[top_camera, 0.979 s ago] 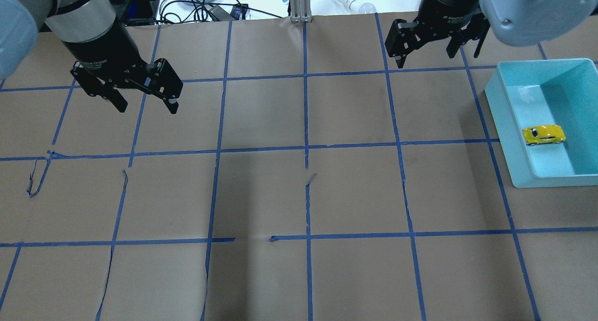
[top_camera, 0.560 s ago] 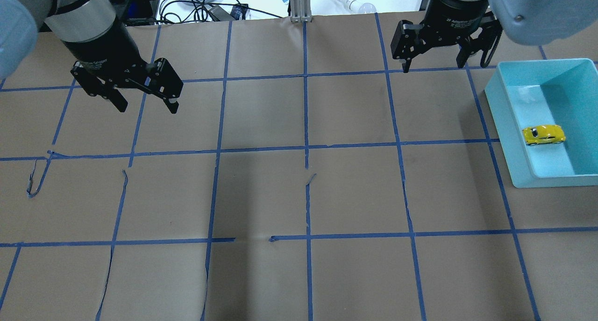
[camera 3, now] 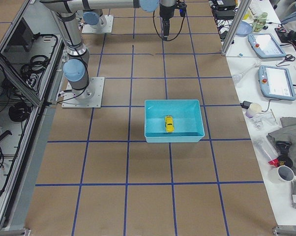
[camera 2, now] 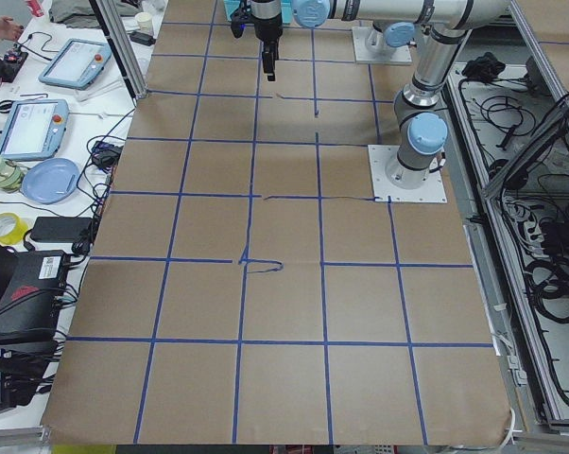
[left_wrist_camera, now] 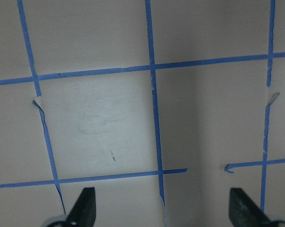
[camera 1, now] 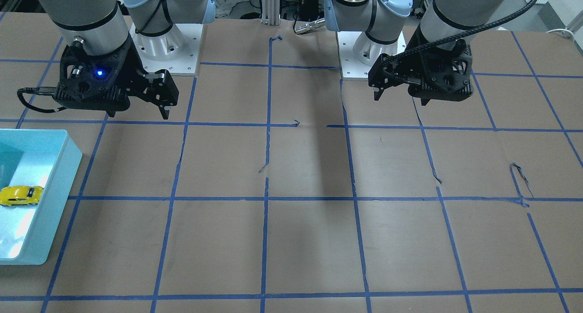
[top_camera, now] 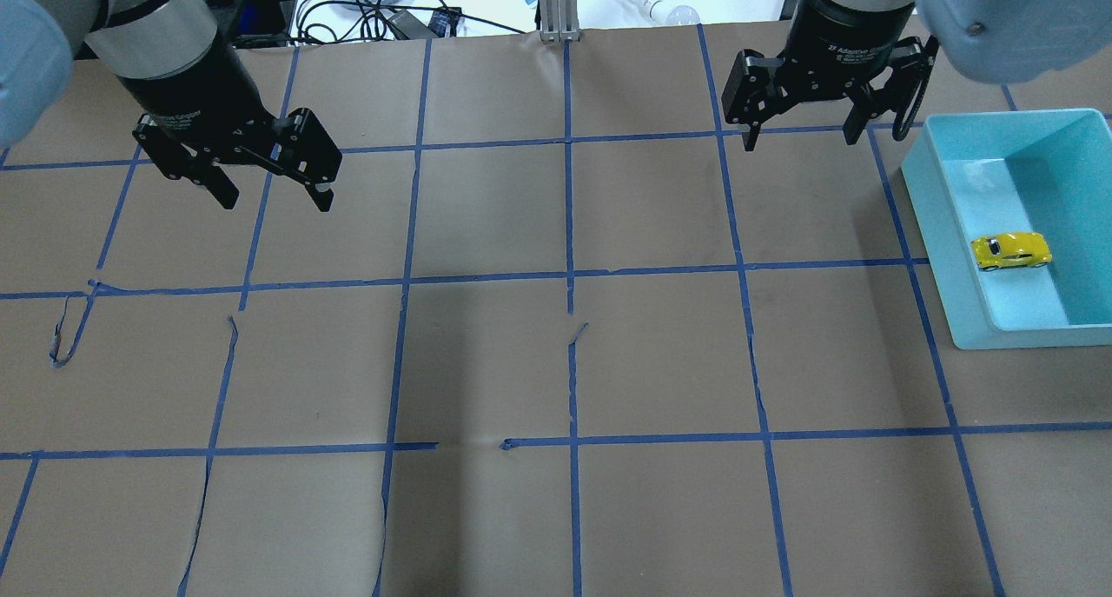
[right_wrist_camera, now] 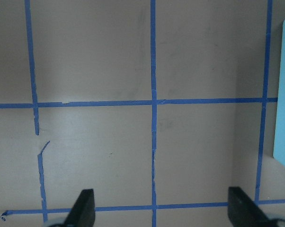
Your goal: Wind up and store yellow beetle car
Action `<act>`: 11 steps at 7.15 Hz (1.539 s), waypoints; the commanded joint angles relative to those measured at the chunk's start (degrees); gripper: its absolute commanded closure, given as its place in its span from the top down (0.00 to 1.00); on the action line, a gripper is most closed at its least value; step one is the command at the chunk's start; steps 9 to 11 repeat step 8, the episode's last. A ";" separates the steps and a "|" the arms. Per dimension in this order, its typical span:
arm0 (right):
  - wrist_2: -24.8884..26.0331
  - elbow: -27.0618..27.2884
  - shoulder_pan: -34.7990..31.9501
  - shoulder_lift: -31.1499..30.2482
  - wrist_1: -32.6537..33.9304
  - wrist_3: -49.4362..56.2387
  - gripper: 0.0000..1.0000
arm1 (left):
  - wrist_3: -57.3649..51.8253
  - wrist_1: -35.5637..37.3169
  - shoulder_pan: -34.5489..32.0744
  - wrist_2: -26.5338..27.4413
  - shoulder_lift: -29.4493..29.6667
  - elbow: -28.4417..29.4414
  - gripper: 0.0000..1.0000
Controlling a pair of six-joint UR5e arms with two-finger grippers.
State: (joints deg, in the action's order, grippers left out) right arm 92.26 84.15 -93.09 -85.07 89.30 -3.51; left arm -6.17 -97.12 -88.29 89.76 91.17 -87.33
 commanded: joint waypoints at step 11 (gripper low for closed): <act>0.54 0.40 -0.07 0.08 5.01 -0.18 1.00 | -0.51 0.62 0.14 0.15 -0.29 -0.03 1.00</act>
